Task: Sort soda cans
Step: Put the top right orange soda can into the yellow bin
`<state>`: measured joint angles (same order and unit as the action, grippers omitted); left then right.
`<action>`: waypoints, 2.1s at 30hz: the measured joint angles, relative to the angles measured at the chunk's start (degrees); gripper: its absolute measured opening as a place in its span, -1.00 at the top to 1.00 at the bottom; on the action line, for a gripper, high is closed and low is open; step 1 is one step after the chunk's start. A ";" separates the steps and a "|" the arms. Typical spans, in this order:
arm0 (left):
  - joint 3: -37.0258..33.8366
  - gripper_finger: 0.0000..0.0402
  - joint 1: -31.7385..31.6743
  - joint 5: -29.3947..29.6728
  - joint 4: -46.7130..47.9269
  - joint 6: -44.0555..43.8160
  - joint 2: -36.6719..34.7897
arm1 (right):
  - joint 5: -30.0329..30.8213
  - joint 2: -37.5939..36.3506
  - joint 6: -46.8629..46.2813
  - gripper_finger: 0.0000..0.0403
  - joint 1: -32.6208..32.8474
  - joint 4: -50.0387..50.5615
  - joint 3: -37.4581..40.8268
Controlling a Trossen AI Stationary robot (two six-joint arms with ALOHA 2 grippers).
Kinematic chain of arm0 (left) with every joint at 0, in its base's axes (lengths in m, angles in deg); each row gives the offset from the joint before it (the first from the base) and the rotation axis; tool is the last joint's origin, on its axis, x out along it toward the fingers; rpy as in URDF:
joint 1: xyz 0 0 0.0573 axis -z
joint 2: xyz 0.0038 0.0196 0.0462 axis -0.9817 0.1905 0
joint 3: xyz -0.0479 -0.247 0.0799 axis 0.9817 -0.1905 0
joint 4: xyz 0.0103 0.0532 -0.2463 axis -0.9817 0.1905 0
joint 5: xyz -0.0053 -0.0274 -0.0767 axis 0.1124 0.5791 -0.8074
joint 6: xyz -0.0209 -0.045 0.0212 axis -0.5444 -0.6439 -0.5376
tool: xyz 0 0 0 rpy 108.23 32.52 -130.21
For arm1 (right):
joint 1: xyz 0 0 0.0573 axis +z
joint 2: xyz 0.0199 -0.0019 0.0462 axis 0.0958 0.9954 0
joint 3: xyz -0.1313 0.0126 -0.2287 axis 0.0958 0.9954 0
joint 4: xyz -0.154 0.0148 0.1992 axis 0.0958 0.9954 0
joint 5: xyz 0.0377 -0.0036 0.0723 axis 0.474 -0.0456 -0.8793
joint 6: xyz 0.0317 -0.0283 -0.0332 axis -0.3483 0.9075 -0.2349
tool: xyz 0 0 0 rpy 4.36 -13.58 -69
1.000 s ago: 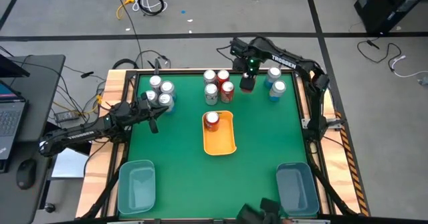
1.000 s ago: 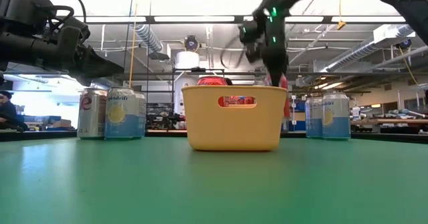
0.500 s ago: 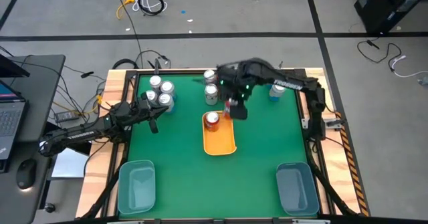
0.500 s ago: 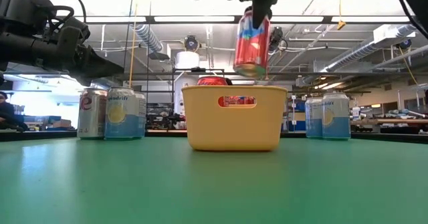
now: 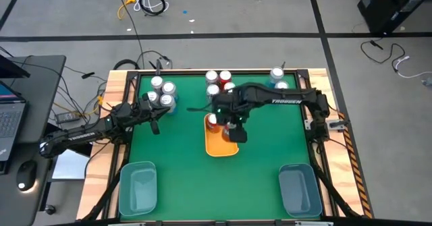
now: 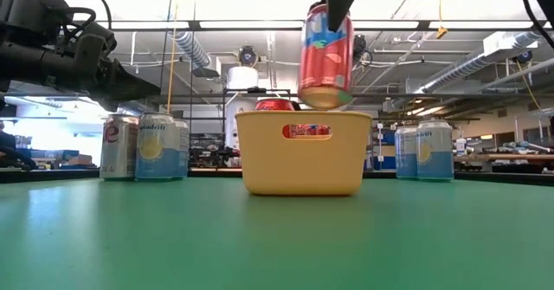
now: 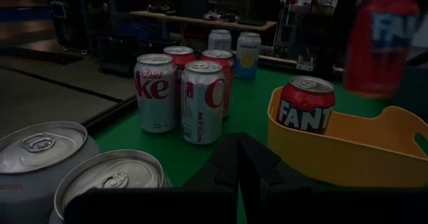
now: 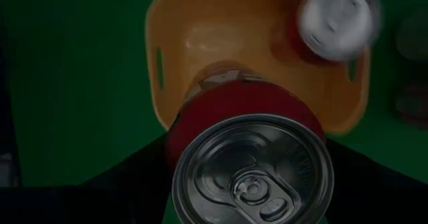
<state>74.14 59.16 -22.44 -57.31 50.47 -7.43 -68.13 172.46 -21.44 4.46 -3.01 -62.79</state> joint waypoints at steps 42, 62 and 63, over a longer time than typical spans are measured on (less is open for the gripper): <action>-0.01 0.97 -0.02 1.24 -0.02 1.22 1.12 | -1.20 10.25 -6.92 -0.44 0.55 -17.70 5.65; 0.01 0.97 0.00 0.93 -0.11 1.38 2.19 | -1.20 10.27 -5.24 -0.82 0.81 -21.41 5.65; 0.01 0.97 0.00 0.93 -0.11 1.38 2.19 | -1.20 10.27 -5.24 -0.82 0.91 -21.71 5.65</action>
<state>74.14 59.16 -21.51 -57.42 51.85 -5.23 -69.34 182.73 -26.67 5.37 -24.72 -57.15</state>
